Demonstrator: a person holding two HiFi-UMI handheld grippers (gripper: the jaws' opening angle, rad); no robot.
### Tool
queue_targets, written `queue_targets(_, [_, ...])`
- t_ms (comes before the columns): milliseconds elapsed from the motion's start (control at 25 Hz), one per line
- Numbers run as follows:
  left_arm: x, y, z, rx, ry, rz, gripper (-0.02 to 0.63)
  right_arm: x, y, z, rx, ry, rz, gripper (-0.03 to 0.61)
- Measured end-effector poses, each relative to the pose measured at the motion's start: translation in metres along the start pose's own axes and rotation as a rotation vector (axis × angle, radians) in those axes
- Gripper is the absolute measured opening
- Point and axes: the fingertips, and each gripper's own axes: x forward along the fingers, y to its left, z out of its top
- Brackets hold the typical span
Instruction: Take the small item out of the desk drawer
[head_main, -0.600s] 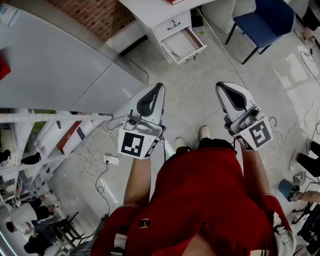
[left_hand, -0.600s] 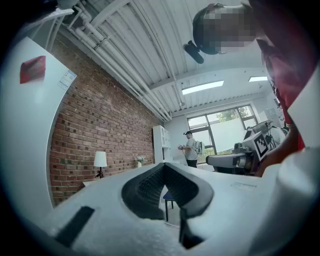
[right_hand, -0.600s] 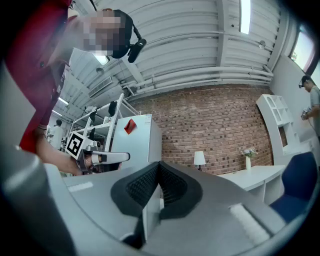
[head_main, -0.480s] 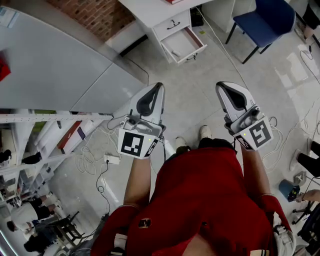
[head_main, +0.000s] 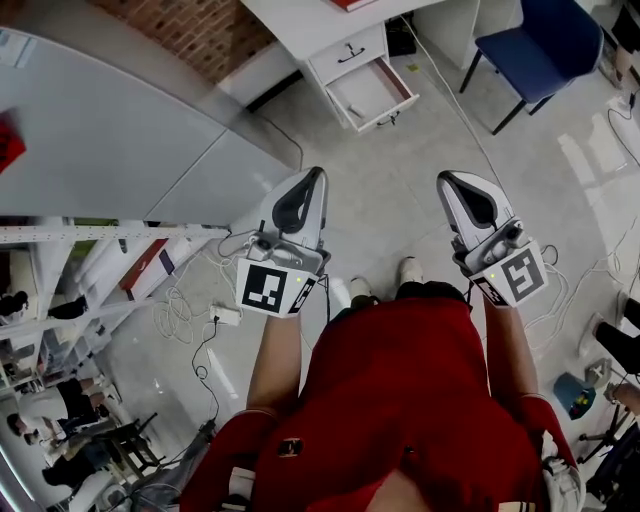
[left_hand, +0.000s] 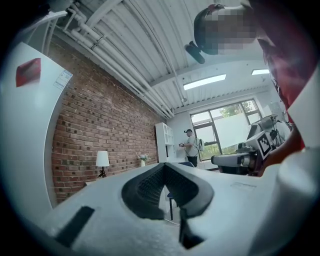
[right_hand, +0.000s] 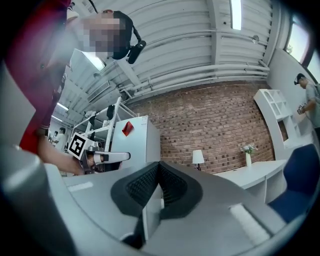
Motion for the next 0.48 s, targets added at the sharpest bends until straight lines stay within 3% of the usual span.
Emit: queue_targets(480, [0.033,-0.003,-0.005,0.032,0.05,0.106,0.002,-0.009,-0.057,-0.012,0.036,0.034,0.062,0.012])
